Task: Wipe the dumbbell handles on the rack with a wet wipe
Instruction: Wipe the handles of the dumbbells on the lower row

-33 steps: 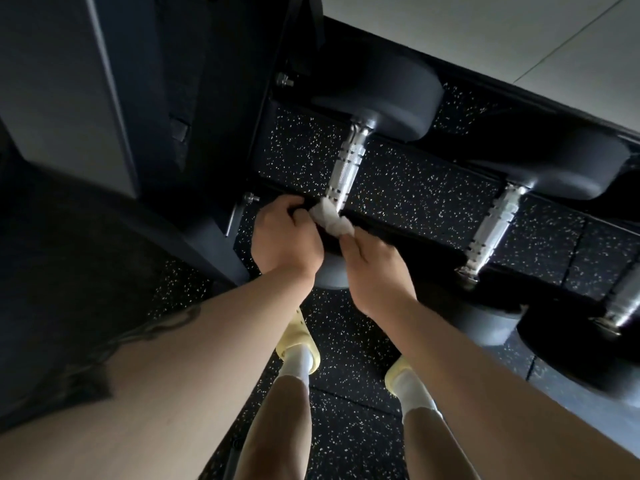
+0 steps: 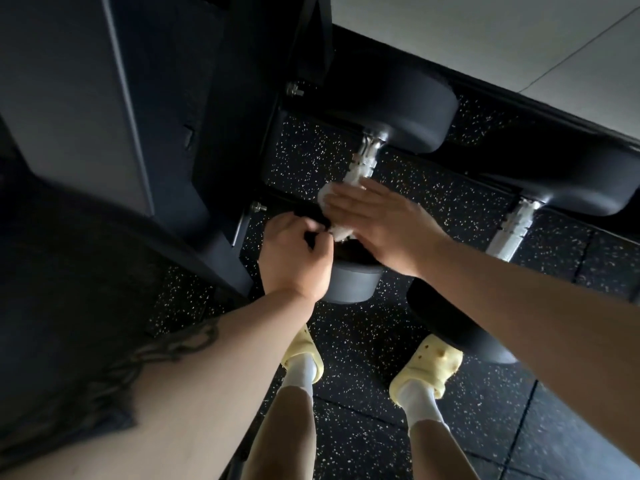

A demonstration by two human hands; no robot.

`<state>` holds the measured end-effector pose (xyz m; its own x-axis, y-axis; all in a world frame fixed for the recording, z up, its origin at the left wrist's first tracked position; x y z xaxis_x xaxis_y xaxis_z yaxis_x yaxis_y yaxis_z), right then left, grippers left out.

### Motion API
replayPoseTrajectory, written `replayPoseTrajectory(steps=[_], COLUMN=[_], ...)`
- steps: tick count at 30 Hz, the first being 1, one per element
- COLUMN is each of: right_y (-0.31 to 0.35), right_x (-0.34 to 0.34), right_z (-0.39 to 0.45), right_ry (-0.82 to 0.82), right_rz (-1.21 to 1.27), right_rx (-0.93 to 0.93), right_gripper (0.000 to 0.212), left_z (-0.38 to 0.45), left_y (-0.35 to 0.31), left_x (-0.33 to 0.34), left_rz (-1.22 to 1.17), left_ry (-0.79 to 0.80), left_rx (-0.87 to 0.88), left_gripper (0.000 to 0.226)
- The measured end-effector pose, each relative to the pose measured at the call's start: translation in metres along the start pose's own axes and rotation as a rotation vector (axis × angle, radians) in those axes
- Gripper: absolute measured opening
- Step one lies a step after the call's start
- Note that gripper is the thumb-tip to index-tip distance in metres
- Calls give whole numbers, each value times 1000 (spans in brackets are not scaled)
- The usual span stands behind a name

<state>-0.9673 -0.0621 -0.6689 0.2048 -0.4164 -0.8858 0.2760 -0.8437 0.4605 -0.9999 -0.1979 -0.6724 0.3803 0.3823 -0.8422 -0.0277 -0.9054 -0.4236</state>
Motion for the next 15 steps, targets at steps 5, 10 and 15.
replayPoseTrajectory(steps=[5, 10, 15], right_y=[-28, -2, 11], right_x=[-22, -8, -14], right_z=[14, 4, 13], right_ry=[-262, -600, -995], right_rz=[-22, 439, 752], right_rx=[191, 462, 996], right_gripper=[56, 46, 38], left_z=[-3, -2, -1], left_y=[-3, -1, -1], left_x=[-3, -1, -1], left_rz=[-22, -23, -18], left_ry=[19, 15, -13], left_rx=[-16, -13, 13], left_gripper=[36, 35, 53])
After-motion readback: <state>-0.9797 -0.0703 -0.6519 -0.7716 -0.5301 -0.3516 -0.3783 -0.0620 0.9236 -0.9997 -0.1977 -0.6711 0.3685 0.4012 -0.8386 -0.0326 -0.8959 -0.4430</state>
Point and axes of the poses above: each hand's wrist, its own z-axis towards the middle knuckle, its own x-axis out of the palm, y = z × x, the point moved 5 cm from there along z, towards the middle knuckle, and after that the axes turned 13 degrees about z, right-handed, at the moved point
